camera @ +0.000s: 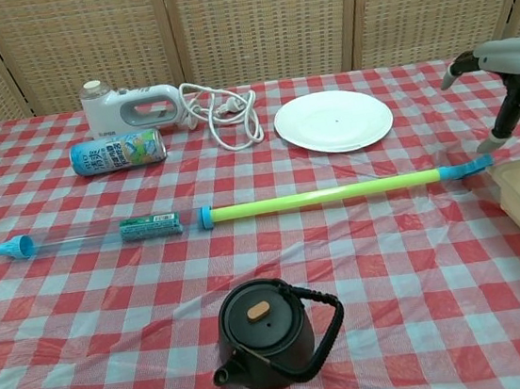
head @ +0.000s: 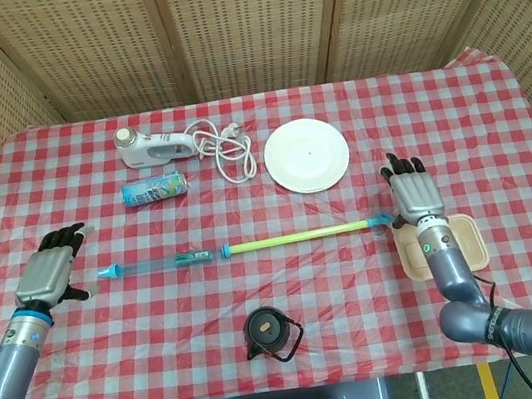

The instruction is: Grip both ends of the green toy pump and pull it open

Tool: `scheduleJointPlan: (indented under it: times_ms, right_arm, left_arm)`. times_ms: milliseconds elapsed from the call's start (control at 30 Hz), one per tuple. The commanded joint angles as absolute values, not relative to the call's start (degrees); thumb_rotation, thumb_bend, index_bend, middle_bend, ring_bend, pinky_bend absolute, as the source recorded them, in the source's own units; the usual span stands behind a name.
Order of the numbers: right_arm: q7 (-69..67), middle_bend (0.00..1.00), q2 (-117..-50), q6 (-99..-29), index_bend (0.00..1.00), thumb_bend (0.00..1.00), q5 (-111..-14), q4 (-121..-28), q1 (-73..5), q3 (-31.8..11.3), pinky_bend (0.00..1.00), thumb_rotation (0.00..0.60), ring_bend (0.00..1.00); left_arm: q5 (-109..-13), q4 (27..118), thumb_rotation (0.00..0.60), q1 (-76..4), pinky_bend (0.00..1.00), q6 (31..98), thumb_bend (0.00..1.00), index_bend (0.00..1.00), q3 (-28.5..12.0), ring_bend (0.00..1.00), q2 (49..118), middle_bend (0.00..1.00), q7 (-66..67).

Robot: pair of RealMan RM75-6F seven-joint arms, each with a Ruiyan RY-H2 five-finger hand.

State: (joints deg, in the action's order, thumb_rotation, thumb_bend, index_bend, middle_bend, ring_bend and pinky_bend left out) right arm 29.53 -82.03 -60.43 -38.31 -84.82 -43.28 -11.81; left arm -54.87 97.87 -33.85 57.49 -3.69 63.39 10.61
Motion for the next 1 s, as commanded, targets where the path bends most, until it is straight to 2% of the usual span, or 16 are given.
scheduleJointPlan:
  times_ms: [33,167,233,500,767,1000]
  right_arm:
    - [23.7,0.0,-80.3,-64.7,0.11,0.24,-46.9,-88.2,-39.0,-9.5,0.0,0.6,0.0]
    - [16.0,0.0,-78.8,-69.8,0.06,0.22,-57.6,-90.4,-33.5,-5.7,0.0,0.6,0.0]
    - [11.4,0.0,-78.0,-75.0,0.05,0.21,-65.3,-90.6,-29.1,-2.0,0.0,0.6,0.0]
    - [4.9,0.0,-76.9,-83.1,0.03,0.2,-75.9,-88.2,-21.3,2.5,0.0,0.6,0.0]
    - [3.3,0.0,-76.1,-86.3,0.01,0.19,-81.0,-87.6,-17.5,3.9,0.0,0.6,0.0]
    - [2.2,0.0,-77.0,-87.3,0.01,0.19,-83.4,-86.3,-15.0,4.1,0.0,0.6,0.0]
  left_arm:
    - [-62.3,96.4,0.6,-28.7,0.0,67.1,0.22,0.02,-2.7,0.0,65.8,0.0,9.0]
    - [-67.0,95.0,0.6,-23.8,0.0,75.3,0.21,0.0,-0.7,0.0,68.1,0.0,9.6]
    - [-69.9,95.0,0.6,-20.3,0.0,80.0,0.21,0.0,1.4,0.0,69.2,0.0,10.4]
    - [-76.3,94.4,0.6,-13.5,0.0,87.9,0.21,0.0,3.8,0.0,70.4,0.0,9.4]
    - [-79.9,92.7,0.6,-9.5,0.0,91.3,0.2,0.0,4.8,0.0,71.5,0.0,8.7]
    - [-81.0,90.6,0.6,-7.5,0.0,91.5,0.2,0.0,4.8,0.0,71.9,0.0,8.4]
